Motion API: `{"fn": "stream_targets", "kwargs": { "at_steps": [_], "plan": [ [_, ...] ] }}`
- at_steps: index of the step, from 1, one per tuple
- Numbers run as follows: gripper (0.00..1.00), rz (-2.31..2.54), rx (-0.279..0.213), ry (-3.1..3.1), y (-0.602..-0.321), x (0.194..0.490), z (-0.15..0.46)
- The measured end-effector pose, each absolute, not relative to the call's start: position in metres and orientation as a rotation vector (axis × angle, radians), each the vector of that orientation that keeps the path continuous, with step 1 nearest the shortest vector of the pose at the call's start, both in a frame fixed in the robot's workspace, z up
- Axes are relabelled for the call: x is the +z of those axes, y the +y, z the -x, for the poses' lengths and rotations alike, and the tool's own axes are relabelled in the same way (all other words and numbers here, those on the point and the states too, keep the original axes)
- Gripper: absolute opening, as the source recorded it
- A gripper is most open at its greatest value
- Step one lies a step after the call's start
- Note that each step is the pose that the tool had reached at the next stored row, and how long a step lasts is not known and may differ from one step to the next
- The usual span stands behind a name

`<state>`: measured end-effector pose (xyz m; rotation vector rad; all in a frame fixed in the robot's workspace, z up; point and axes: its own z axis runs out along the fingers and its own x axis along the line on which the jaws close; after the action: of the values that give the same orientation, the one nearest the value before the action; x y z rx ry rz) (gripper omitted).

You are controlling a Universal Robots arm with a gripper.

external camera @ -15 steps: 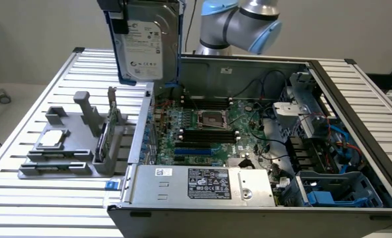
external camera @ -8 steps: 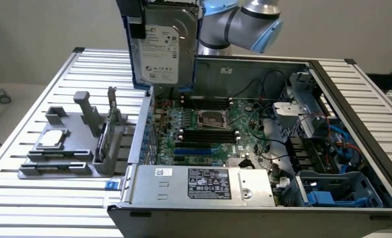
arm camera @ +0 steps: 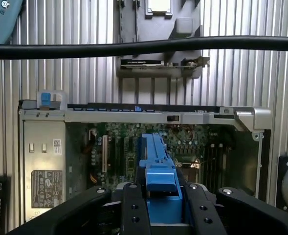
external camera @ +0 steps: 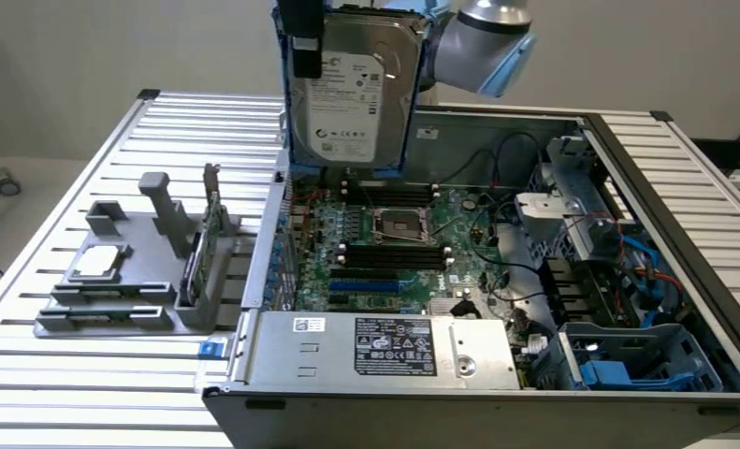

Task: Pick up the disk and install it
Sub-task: 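Pick up the disk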

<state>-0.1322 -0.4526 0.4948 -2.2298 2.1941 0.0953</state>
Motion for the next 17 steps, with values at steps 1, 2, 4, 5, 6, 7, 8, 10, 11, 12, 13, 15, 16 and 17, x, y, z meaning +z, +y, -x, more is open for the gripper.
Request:
{"fn": "stream_targets", "kwargs": {
  "at_steps": [1,2,4,5,6,7,8,10,11,12,13,15,16,17],
  "plan": [
    [0.33,2.229,0.097,2.193,-0.454,0.495,0.128],
    [0.33,2.228,0.098,2.193,-0.454,0.495,0.123],
    [0.33,2.227,0.101,2.191,-0.456,0.495,0.114],
    [0.33,2.226,0.102,2.191,-0.457,0.495,0.109],
    [0.33,2.226,0.103,2.19,-0.458,0.495,0.105],
    [0.33,2.225,0.105,2.189,-0.459,0.495,0.1],
    [0.33,2.225,0.106,2.189,-0.46,0.495,0.096],
    [0.33,2.223,0.109,2.187,-0.462,0.495,0.087],
    [0.33,2.223,0.11,2.187,-0.463,0.495,0.082],
    [0.33,2.222,0.111,2.186,-0.464,0.495,0.078],
    [0.33,2.221,0.113,2.185,-0.465,0.495,0.073],
    [0.33,2.22,0.115,2.184,-0.467,0.495,0.064],
    [0.33,2.219,0.117,2.183,-0.468,0.495,0.059],
    [0.33,2.219,0.118,2.183,-0.469,0.495,0.055]
  ]
}}
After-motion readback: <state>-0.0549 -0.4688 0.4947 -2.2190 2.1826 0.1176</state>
